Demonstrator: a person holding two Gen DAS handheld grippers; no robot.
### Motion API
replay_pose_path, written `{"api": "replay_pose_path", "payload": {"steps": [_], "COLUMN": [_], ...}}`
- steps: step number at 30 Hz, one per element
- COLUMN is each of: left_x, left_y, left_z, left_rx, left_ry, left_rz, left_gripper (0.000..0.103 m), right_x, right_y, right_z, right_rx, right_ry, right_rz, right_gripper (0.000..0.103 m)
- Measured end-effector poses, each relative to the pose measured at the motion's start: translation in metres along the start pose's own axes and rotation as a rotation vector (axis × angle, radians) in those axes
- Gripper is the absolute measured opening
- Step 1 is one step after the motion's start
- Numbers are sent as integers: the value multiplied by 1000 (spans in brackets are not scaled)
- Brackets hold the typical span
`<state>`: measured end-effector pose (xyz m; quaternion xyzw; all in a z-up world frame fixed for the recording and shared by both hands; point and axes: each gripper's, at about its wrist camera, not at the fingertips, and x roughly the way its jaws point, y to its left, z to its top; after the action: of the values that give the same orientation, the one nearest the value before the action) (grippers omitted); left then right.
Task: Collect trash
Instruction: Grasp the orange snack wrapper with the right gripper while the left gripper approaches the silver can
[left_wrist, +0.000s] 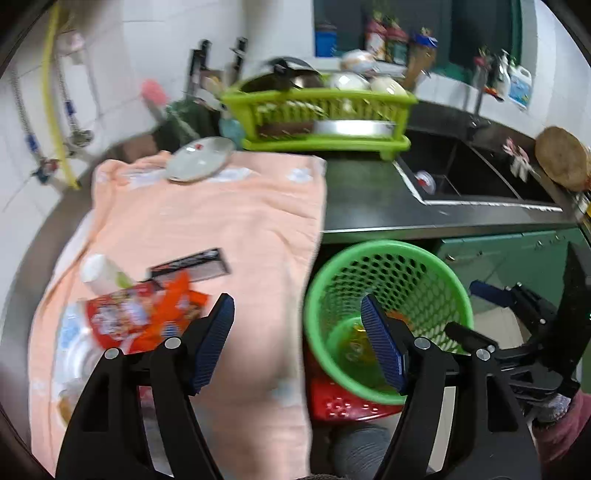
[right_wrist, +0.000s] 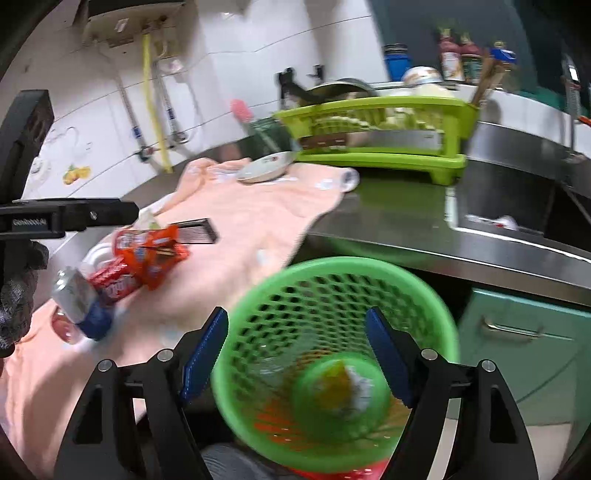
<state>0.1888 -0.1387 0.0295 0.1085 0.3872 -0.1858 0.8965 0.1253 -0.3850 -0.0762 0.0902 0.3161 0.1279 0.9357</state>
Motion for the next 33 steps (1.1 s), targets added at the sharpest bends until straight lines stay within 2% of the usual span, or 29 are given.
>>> {"api": "replay_pose_path", "payload": {"steps": [6,10,18,23,28,33], "left_x": [-36,-64,-104,-113,-110,-102], "left_y": [48,79,128,147,150,144], "left_z": [-9,-26,-82,-113,-136,-156], "left_rx": [-57,-91,-182,-228,-222,-216], "left_ry": [-42,-79,-142,-143,-128,-114], "left_rz": [77,130,191,199,211,179], "left_gripper": [73,76,81,85,85,86], "right_x": [22,45,106,139,171,196], "right_y": [48,80,124,146,155,156], "right_z": [19,32,61,78,87,87], "right_rx": [-14,10,198,265,337,405], "right_ry": [29,70,186,246,316,360], "right_rz": [85,174,379,408,385,364], "right_gripper": [74,74,74,74,74,74]}}
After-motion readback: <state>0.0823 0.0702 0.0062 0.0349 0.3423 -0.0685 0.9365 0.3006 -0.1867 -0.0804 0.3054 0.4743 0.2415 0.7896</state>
